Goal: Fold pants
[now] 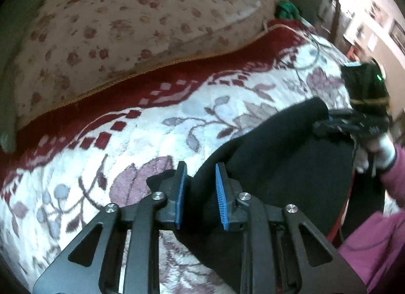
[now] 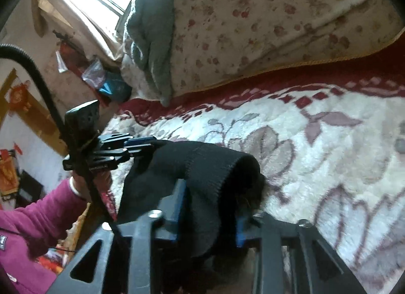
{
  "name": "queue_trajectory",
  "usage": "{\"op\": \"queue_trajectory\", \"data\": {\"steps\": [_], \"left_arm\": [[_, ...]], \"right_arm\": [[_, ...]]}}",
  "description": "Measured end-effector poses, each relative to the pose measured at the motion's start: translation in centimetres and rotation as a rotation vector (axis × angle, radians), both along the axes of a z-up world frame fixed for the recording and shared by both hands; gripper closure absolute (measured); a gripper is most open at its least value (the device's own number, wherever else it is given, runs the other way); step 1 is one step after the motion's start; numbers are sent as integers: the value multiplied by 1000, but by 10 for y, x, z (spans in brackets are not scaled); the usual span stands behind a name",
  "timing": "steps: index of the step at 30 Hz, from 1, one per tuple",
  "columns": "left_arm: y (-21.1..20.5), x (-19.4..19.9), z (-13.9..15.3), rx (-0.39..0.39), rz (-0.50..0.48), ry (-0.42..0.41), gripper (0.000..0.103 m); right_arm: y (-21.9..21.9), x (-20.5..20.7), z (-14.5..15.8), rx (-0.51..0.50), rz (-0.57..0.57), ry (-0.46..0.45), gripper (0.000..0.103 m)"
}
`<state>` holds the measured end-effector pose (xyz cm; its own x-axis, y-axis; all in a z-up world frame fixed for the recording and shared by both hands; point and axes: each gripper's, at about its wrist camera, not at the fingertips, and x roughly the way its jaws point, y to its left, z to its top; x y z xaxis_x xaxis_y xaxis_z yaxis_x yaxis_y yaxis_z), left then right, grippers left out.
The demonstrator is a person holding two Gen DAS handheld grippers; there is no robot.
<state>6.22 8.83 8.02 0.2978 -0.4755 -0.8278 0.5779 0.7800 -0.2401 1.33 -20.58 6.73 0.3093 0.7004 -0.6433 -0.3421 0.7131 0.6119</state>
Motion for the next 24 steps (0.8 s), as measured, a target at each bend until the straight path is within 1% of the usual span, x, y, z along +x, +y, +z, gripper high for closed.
{"op": "queue_trajectory", "data": {"steps": [1, 3, 7, 9, 12, 13, 14, 18, 21, 24], "left_arm": [[1, -2, 2, -8, 32, 1, 81], [3, -7, 8, -7, 84, -23, 79], [3, -21, 18, 29, 188, -69, 79], [3, -27, 22, 65, 260, -80, 79], [2, -40, 29, 125, 347, -132, 79], [0, -46, 32, 135, 367, -148, 79], [-2, -51, 33, 137, 379, -149, 79], [-7, -66, 38, 143, 439, -152, 79], [-9, -76, 43, 111, 473, -145, 79], [-11, -84, 48, 99, 504, -156, 79]], "right_arm": [[-2, -3, 5, -24, -4, -6, 55], [-7, -7, 17, -65, -27, -19, 55], [-17, -18, 42, -69, -65, -65, 55], [-18, -22, 48, -78, -75, -80, 55], [-12, -29, 54, -78, -70, -87, 54], [-8, -30, 55, -78, -64, -91, 52], [-2, -33, 56, -83, -57, -98, 51], [22, -40, 55, -86, -36, -103, 50], [36, -45, 54, -91, -22, -101, 50], [46, -49, 56, -83, -17, -107, 50]]}}
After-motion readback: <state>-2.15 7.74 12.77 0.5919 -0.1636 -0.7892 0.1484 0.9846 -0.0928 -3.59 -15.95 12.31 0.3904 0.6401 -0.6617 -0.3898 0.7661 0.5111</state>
